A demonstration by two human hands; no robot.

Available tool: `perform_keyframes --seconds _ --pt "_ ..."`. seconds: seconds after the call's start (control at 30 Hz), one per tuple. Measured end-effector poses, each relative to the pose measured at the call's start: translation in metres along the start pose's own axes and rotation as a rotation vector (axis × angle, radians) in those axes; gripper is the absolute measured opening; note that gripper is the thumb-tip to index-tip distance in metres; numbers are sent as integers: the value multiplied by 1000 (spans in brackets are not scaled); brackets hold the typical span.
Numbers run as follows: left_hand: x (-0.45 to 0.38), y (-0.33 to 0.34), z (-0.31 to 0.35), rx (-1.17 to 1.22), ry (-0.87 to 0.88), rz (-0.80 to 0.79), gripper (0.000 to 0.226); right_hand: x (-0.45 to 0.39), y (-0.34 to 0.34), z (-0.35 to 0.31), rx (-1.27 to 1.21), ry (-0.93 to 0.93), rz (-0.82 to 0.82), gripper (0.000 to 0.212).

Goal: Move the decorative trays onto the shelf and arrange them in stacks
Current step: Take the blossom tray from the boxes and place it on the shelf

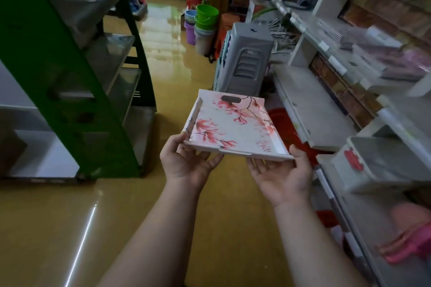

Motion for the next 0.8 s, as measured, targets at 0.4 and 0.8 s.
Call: perform_keyframes --seconds 0.4,0.8 --pt "-205 104 26 -74 -123 -57 78 -172 92 -48 -126 -154 66 40" --pt "-441 263 22 -101 9 -29 60 -432 222 -163 -120 -8 11 40"
Point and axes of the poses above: each hand's wrist, its own x-axis away from the middle knuckle, its own y-axis out of the palm, z = x × y, the point moved 3 cm from there along -x, towards the middle knuckle, and after that the axes turned 12 degrees about -x, right-handed, at the moved point
